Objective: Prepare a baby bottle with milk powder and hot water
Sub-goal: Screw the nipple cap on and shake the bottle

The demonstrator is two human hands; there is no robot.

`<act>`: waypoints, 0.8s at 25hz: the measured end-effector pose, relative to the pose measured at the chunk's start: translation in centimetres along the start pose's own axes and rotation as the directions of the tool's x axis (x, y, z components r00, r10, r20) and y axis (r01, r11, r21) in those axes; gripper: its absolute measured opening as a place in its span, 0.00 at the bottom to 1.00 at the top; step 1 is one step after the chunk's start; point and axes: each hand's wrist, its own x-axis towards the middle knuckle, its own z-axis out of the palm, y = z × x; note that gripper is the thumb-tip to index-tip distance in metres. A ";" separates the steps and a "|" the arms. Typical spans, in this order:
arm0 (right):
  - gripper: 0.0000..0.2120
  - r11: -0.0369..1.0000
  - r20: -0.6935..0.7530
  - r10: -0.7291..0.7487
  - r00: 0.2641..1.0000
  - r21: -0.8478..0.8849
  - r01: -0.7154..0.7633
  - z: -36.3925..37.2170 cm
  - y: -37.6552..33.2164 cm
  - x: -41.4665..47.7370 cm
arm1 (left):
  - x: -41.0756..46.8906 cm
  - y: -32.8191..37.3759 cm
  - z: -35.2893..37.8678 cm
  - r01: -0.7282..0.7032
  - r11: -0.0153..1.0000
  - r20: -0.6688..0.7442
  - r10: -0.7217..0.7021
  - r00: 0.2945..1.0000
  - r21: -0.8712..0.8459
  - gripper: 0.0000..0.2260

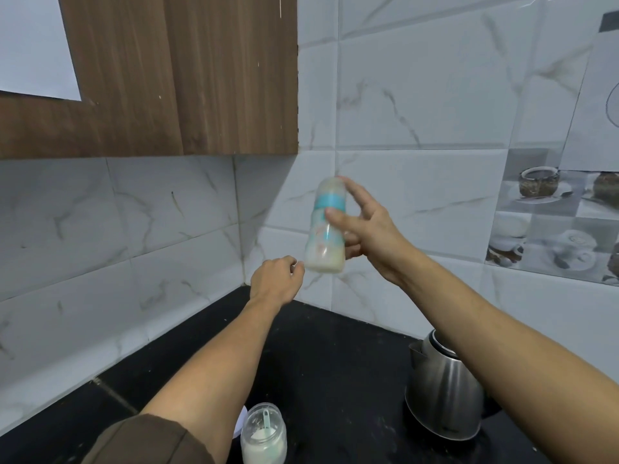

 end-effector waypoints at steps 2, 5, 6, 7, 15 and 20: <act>0.35 0.993 0.072 -0.026 0.997 -0.115 0.035 0.5 0.4 -0.6 | -0.1 0.0 -0.1 0.000 1.000 0.008 0.000 1.000 0.009 0.15; 0.36 0.977 -0.230 0.010 0.973 0.208 0.039 -0.1 -0.4 0.7 | -0.2 -0.7 0.0 0.013 0.999 -0.005 -0.013 1.000 -0.046 0.18; 0.36 0.973 -0.223 0.024 0.975 0.229 0.029 -0.1 -0.7 0.8 | -0.3 -0.9 0.0 0.017 0.999 -0.007 -0.017 1.000 -0.049 0.19; 0.36 0.988 -0.141 0.023 0.990 0.152 -0.001 -0.1 -0.8 0.6 | -0.3 -1.1 -0.1 0.022 0.999 -0.002 -0.022 1.000 -0.044 0.18; 0.35 0.989 -0.152 -0.040 0.988 0.136 0.061 0.3 -1.1 0.7 | -0.2 -1.0 -0.3 0.022 0.998 0.009 -0.021 1.000 -0.053 0.18; 0.38 0.975 0.056 -0.024 0.998 -0.221 0.036 0.1 1.6 -0.7 | -0.1 -0.9 -0.4 0.007 0.999 0.005 -0.006 1.000 -0.054 0.17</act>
